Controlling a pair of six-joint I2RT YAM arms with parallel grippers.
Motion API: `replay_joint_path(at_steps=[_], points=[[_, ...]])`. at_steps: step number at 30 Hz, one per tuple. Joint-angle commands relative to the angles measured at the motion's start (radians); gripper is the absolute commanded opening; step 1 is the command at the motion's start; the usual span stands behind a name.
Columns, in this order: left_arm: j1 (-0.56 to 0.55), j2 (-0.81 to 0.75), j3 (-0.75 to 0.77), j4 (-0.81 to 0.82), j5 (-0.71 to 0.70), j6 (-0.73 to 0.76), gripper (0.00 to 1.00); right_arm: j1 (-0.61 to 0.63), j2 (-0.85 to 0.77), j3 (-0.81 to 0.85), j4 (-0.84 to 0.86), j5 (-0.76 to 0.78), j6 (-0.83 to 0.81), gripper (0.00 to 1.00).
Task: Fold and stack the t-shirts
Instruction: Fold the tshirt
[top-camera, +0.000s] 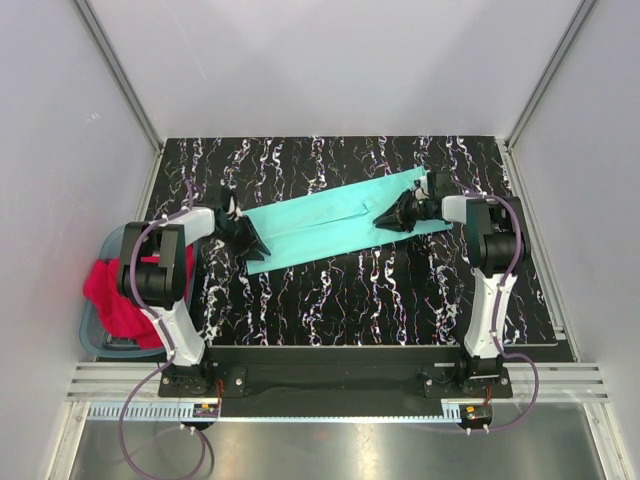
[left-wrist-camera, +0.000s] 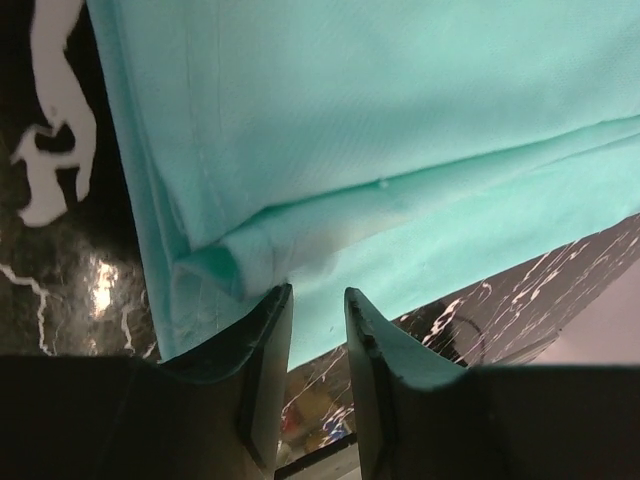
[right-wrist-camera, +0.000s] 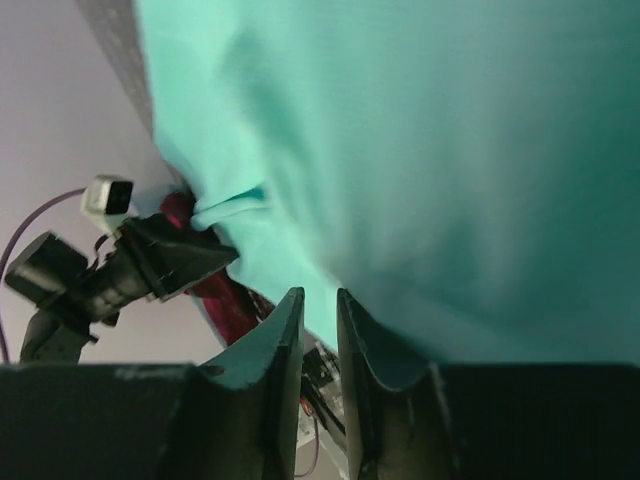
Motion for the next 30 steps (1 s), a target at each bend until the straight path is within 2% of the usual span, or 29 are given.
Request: replay_joint_path(at_steps=[1, 5, 8, 9, 11, 13, 14, 15, 18, 20, 24, 25, 27, 29, 30], points=[[-0.033, -0.051, -0.052, 0.012, -0.01, -0.008, 0.34, -0.001, 0.044, -0.002, 0.095, 0.031, 0.001, 0.26], [-0.073, -0.071, -0.117, 0.05, -0.008, -0.028, 0.34, -0.014, 0.098, 0.053, 0.087, 0.019, -0.006, 0.26], [-0.095, -0.108, -0.144, 0.052, -0.018, -0.025, 0.35, -0.021, 0.052, 0.087, 0.046, 0.029, -0.016, 0.27], [-0.099, -0.121, -0.147, 0.053, -0.021, -0.023, 0.38, -0.023, 0.013, 0.101, 0.026, 0.031, -0.031, 0.27], [-0.1, -0.169, -0.151, 0.038, -0.03, -0.02, 0.4, -0.029, -0.04, 0.116, -0.045, 0.049, -0.049, 0.3], [-0.1, -0.213, -0.132, 0.006, -0.045, -0.009, 0.46, -0.032, -0.109, 0.139, -0.184, 0.09, -0.115, 0.34], [-0.1, -0.227, -0.125, -0.004, -0.039, -0.008, 0.47, -0.035, -0.126, 0.176, -0.245, 0.164, -0.143, 0.39], [-0.101, -0.249, -0.117, -0.011, -0.029, -0.008, 0.51, -0.034, -0.147, 0.199, -0.381, 0.216, -0.199, 0.42], [-0.121, -0.284, -0.097, -0.039, 0.027, -0.015, 0.52, -0.029, -0.159, 0.263, -0.552, 0.417, -0.237, 0.46], [-0.13, -0.306, -0.078, -0.063, 0.038, -0.009, 0.54, -0.014, -0.167, 0.265, -0.576, 0.558, -0.22, 0.47], [-0.13, -0.353, 0.024, -0.138, -0.016, 0.078, 0.63, 0.045, -0.146, 0.292, -0.638, 0.649, -0.165, 0.58], [-0.132, -0.352, 0.049, -0.166, -0.034, 0.101, 0.64, 0.067, -0.144, 0.291, -0.64, 0.676, -0.152, 0.64], [-0.13, -0.32, 0.116, -0.18, -0.064, 0.164, 0.67, 0.08, -0.144, 0.283, -0.639, 0.701, -0.107, 0.69], [-0.132, -0.275, 0.161, -0.201, -0.056, 0.198, 0.66, 0.091, -0.135, 0.291, -0.643, 0.758, -0.064, 0.96], [-0.132, -0.22, 0.205, -0.212, -0.056, 0.219, 0.65, 0.094, -0.129, 0.297, -0.646, 0.772, -0.054, 1.0]])
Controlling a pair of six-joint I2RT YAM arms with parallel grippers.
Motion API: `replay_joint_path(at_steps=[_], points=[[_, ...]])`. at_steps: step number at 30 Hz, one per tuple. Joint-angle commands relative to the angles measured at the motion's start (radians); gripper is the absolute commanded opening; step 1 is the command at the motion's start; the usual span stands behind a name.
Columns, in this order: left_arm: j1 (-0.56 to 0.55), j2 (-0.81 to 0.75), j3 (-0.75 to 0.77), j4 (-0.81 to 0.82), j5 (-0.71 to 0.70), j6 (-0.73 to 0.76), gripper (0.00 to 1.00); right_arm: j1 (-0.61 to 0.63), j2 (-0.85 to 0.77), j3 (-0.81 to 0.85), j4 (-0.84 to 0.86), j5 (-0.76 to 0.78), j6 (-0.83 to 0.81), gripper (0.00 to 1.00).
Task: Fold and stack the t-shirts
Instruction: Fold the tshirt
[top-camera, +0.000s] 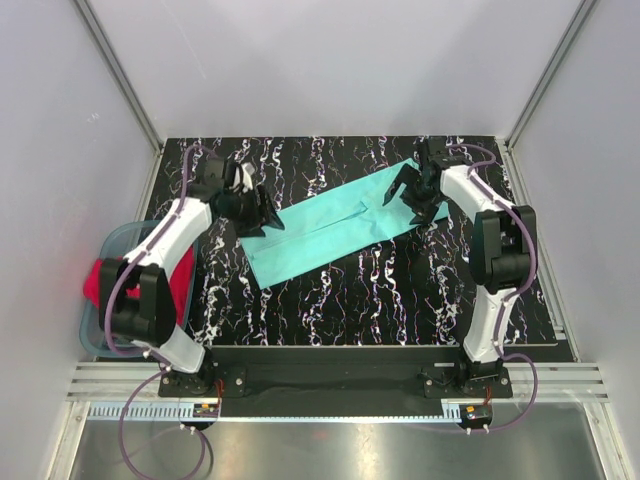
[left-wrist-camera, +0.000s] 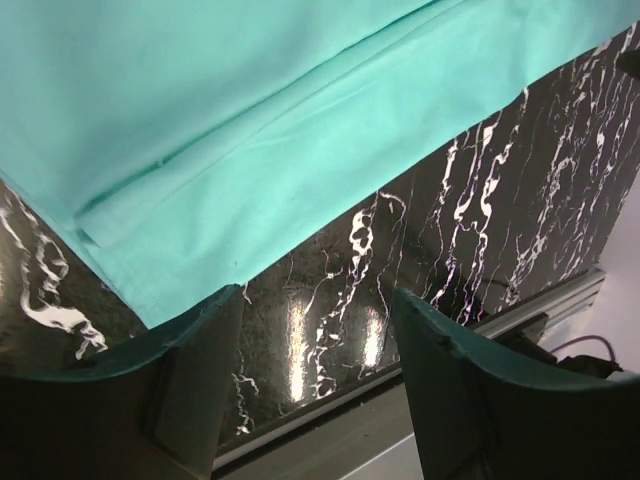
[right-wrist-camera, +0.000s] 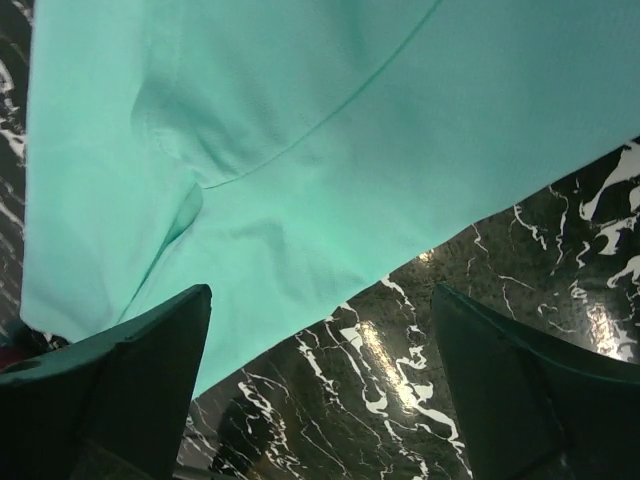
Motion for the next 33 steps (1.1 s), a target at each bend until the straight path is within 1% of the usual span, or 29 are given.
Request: replay_joint_path(at_steps=[1, 3, 5, 9, 13, 16, 17, 18, 19, 20, 22, 23, 25, 26, 27, 29, 30, 31, 32, 33], points=[[0.0, 0.101, 0.119, -0.057, -0.027, 0.113, 0.65, 0.018, 0.019, 0.034, -0.05, 0.159, 0.07, 1.0], [0.0, 0.166, 0.161, -0.067, -0.032, 0.132, 0.62, 0.032, 0.045, 0.066, -0.058, 0.194, 0.097, 1.0], [0.0, 0.188, 0.176, -0.065, -0.027, 0.133, 0.61, 0.053, 0.083, 0.117, -0.073, 0.236, 0.111, 1.0], [-0.01, 0.142, 0.157, -0.033, -0.032, 0.112, 0.61, 0.1, 0.163, 0.244, -0.183, 0.314, 0.162, 1.0], [-0.015, 0.109, 0.115, -0.019, -0.024, 0.087, 0.61, 0.153, 0.199, 0.306, -0.183, 0.403, 0.186, 1.0], [-0.024, 0.076, 0.08, -0.016, -0.03, 0.078, 0.61, 0.174, 0.275, 0.391, -0.222, 0.423, 0.215, 1.0], [-0.03, 0.069, 0.072, -0.018, -0.034, 0.078, 0.61, 0.18, 0.335, 0.462, -0.249, 0.437, 0.235, 1.0], [-0.032, 0.058, 0.061, -0.021, -0.038, 0.08, 0.61, 0.182, 0.367, 0.502, -0.312, 0.443, 0.234, 1.0], [-0.035, 0.053, 0.061, -0.028, -0.046, 0.081, 0.61, 0.188, 0.396, 0.56, -0.329, 0.449, 0.226, 1.0], [-0.043, 0.046, 0.061, -0.033, -0.053, 0.089, 0.61, 0.191, 0.441, 0.58, -0.337, 0.452, 0.203, 1.0], [-0.056, 0.044, 0.075, -0.059, -0.078, 0.116, 0.62, 0.203, 0.475, 0.634, -0.312, 0.481, 0.159, 1.0], [-0.075, 0.047, 0.084, -0.07, -0.092, 0.124, 0.62, 0.207, 0.508, 0.654, -0.3, 0.49, 0.096, 1.0], [-0.096, 0.062, 0.123, -0.105, -0.127, 0.142, 0.63, 0.213, 0.539, 0.718, -0.25, 0.512, 0.025, 1.0], [-0.122, 0.069, 0.136, -0.113, -0.138, 0.152, 0.64, 0.216, 0.563, 0.737, -0.234, 0.511, -0.042, 1.0], [-0.138, 0.084, 0.164, -0.123, -0.156, 0.168, 0.7, 0.216, 0.571, 0.752, -0.189, 0.504, -0.079, 1.0], [-0.167, 0.113, 0.189, -0.142, -0.187, 0.181, 0.71, 0.216, 0.585, 0.807, -0.151, 0.486, -0.18, 1.0], [-0.175, 0.127, 0.211, -0.145, -0.196, 0.191, 0.8, 0.214, 0.587, 0.833, -0.136, 0.483, -0.205, 1.0], [-0.179, 0.145, 0.227, -0.155, -0.217, 0.201, 0.83, 0.216, 0.587, 0.888, -0.131, 0.448, -0.229, 1.0], [-0.19, 0.192, 0.247, -0.168, -0.227, 0.208, 0.88, 0.216, 0.579, 0.918, -0.136, 0.431, -0.267, 1.0], [-0.193, 0.219, 0.299, -0.183, -0.241, 0.227, 0.9, 0.217, 0.568, 0.947, -0.154, 0.42, -0.277, 1.0]])
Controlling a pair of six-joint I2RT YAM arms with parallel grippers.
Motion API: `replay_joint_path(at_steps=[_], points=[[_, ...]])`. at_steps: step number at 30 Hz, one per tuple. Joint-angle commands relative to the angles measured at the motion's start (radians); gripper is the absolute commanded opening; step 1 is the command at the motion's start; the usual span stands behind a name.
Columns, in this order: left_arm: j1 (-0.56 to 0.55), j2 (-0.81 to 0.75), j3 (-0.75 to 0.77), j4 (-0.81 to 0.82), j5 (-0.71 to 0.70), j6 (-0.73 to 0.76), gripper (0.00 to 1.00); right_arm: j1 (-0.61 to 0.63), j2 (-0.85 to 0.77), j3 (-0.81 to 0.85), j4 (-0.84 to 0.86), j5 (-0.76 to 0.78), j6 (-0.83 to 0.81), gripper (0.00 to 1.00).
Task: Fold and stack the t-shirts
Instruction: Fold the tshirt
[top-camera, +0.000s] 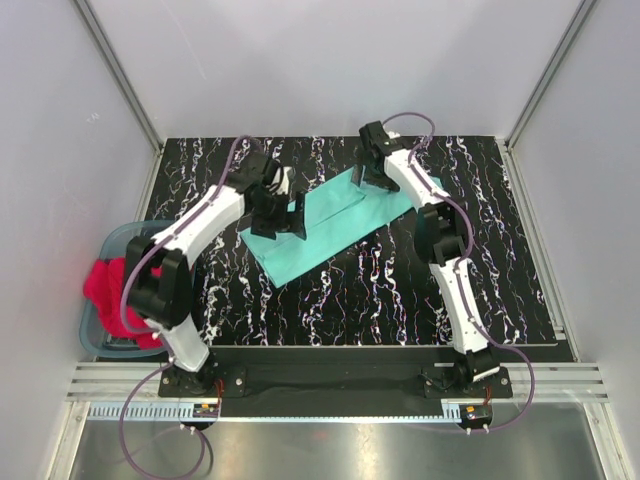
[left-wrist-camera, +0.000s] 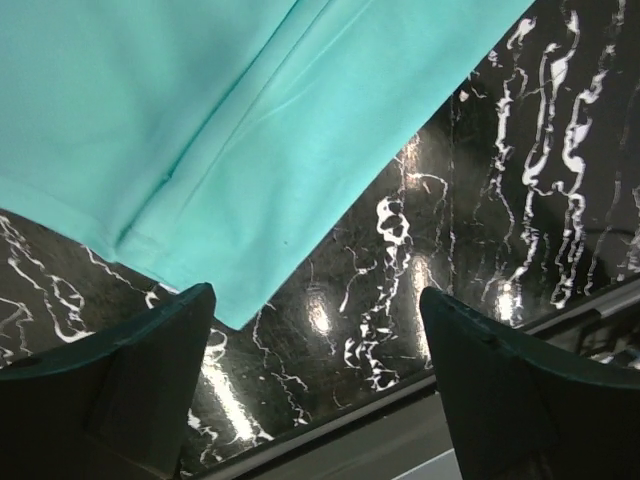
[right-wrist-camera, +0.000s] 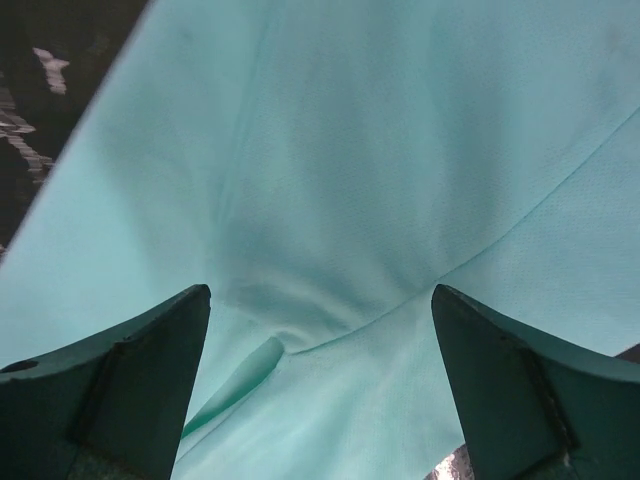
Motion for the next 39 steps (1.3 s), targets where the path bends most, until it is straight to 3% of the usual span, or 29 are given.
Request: replay_joint_path(at_steps=[1, 6, 13, 16, 20, 23, 26, 30, 36, 39], points=[[-0.012, 0.105, 0.124, -0.056, -0.105, 0.068, 0.93, 0.006, -0.039, 0.146, 0.032, -0.04, -0.156, 1.0], [-0.021, 0.306, 0.302, -0.084, -0.182, 0.151, 0.93, 0.0, -0.249, 0.108, -0.064, 0.021, -0.17, 1.0], [-0.023, 0.526, 0.431, -0.167, -0.205, 0.189, 0.92, -0.134, -0.623, -0.281, -0.103, -0.106, -0.145, 1.0], [-0.023, 0.544, 0.387, -0.172, -0.169, 0.142, 0.9, -0.172, -0.77, -0.52, -0.08, -0.121, -0.153, 1.0], [-0.029, 0.489, 0.203, -0.112, -0.052, 0.014, 0.86, -0.192, -0.925, -0.735, -0.011, -0.126, -0.131, 1.0], [-0.067, 0.387, 0.03, -0.014, 0.041, -0.063, 0.84, -0.201, -0.964, -0.84, 0.018, -0.152, -0.095, 1.0], [-0.134, 0.262, -0.143, 0.138, 0.164, -0.223, 0.84, -0.201, -0.966, -0.884, 0.046, -0.169, -0.082, 1.0], [-0.259, 0.145, -0.259, 0.375, 0.287, -0.494, 0.84, -0.201, -0.912, -0.869, 0.061, -0.195, -0.079, 1.0], [-0.375, 0.138, -0.161, 0.592, 0.448, -0.715, 0.87, -0.149, -0.762, -0.74, 0.08, -0.225, -0.117, 1.0], [-0.372, 0.116, -0.063, 0.499, 0.424, -0.687, 0.87, -0.102, -0.651, -0.621, 0.043, -0.239, -0.147, 1.0]])
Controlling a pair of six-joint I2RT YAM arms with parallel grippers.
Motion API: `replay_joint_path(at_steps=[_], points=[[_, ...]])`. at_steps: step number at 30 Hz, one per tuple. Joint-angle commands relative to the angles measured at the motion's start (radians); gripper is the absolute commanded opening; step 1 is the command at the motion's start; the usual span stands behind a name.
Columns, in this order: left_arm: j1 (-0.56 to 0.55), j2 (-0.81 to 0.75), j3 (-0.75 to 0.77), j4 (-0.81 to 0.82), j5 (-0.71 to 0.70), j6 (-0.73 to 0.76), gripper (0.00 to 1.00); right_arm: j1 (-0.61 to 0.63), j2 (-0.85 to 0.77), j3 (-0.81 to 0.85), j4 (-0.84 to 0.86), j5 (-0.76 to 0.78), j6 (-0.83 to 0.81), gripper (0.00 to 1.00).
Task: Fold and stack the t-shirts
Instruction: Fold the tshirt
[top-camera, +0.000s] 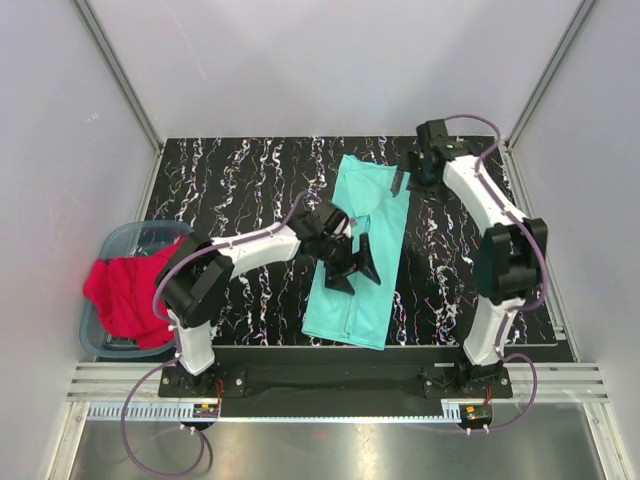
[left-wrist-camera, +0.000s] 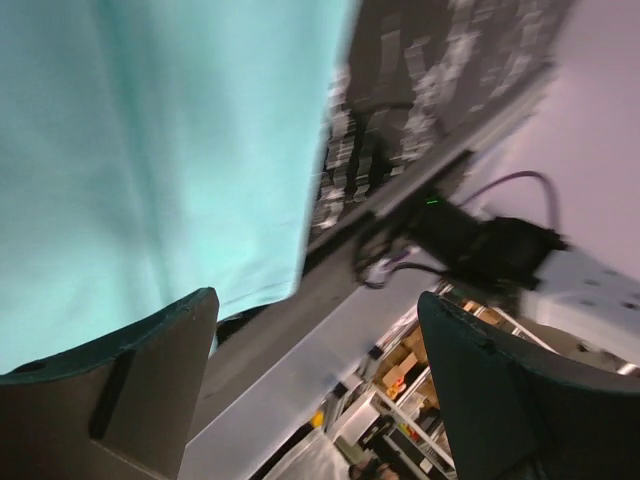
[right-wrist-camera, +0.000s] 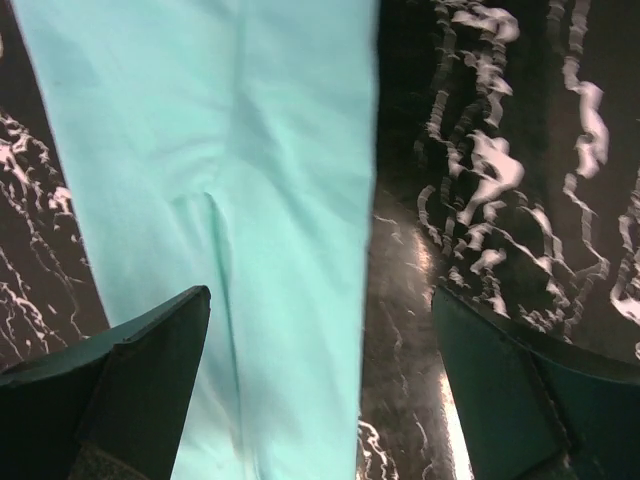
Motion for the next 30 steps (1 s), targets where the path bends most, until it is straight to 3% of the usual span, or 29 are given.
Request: replay_joint_path(at_steps=[1, 4, 7, 13, 25, 30], points=[[0.032, -0.076, 0.131, 0.048, 0.025, -0.064, 0.87, 0.065, 0.115, 0.16, 0.001, -0.035, -0.049, 1.0], [0.092, -0.204, 0.104, -0.003, -0.048, -0.012, 0.87, 0.104, 0.18, 0.246, -0.016, -0.029, -0.064, 0.98], [0.169, -0.32, 0.05, -0.067, -0.091, 0.042, 0.87, 0.13, 0.258, 0.308, -0.011, -0.018, -0.059, 0.88], [0.394, -0.431, -0.022, -0.161, -0.127, 0.152, 0.87, 0.171, 0.444, 0.433, 0.0, 0.045, -0.064, 0.81], [0.502, -0.451, -0.131, -0.225, -0.102, 0.258, 0.86, 0.229, 0.787, 0.806, 0.018, 0.064, -0.188, 0.8], [0.505, -0.431, -0.16, -0.226, -0.076, 0.287, 0.86, 0.245, 0.819, 0.935, 0.082, -0.002, -0.23, 0.85]])
